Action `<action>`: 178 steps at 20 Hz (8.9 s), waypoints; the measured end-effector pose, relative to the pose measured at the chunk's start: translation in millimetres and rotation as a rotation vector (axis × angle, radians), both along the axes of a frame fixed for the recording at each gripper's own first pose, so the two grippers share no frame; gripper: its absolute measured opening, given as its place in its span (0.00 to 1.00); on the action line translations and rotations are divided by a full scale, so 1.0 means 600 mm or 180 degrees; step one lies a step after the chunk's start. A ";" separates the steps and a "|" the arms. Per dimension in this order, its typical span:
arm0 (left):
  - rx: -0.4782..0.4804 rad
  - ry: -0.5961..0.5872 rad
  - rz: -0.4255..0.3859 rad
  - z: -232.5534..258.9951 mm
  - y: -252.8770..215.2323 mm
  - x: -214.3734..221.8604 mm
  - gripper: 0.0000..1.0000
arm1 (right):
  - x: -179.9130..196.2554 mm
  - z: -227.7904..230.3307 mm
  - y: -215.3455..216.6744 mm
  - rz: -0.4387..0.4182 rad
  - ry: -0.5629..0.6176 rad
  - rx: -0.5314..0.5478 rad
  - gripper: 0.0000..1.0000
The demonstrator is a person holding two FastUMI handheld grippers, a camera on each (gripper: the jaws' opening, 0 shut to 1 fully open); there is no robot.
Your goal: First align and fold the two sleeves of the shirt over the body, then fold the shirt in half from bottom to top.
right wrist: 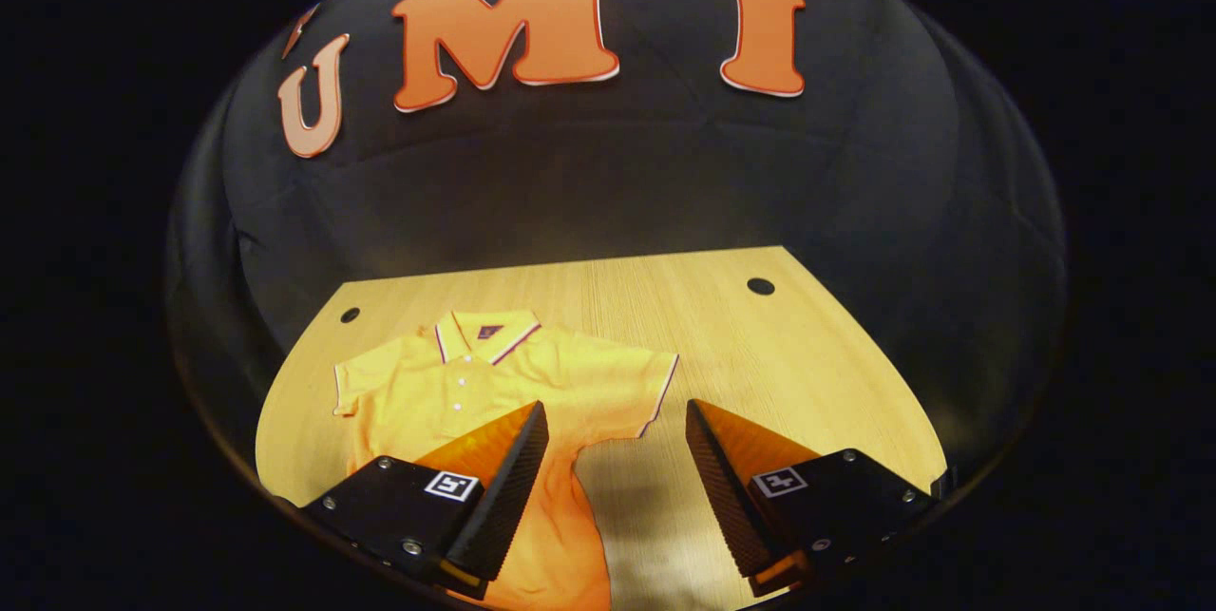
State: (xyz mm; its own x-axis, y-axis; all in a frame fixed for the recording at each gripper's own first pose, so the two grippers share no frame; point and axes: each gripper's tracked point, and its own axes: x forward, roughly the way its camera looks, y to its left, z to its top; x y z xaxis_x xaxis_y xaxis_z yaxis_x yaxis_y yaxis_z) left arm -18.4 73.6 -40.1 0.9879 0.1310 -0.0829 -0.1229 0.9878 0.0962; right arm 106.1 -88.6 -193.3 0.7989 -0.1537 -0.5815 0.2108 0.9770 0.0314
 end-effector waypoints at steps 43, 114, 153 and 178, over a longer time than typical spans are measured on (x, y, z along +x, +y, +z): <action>0.0099 0.0834 0.0688 -0.110 -0.033 -0.006 0.99 | 0.223 -0.261 -0.073 0.0117 0.1573 0.0590 0.01; -0.1364 0.3534 0.0388 -0.568 0.141 0.440 0.86 | 0.006 -0.013 0.055 -0.0510 -0.0107 0.0193 0.97; -0.0740 0.2717 -0.1250 -0.469 -0.119 0.511 0.05 | -0.110 -0.002 0.039 -0.0571 -0.0122 0.0253 0.97; -0.1036 0.2093 -0.0645 -0.395 -0.019 0.281 0.99 | -0.171 -0.060 0.099 0.0315 0.0198 0.0179 0.97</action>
State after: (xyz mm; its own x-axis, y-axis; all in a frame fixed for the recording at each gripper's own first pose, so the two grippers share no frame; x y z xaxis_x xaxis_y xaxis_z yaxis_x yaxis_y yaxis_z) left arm 150.4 62.1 -277.0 0.7238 -0.1795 -0.6662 0.0458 0.9759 -0.2132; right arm 3.7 -29.1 -229.2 0.7706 -0.0416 -0.6360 0.1167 0.9902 0.0765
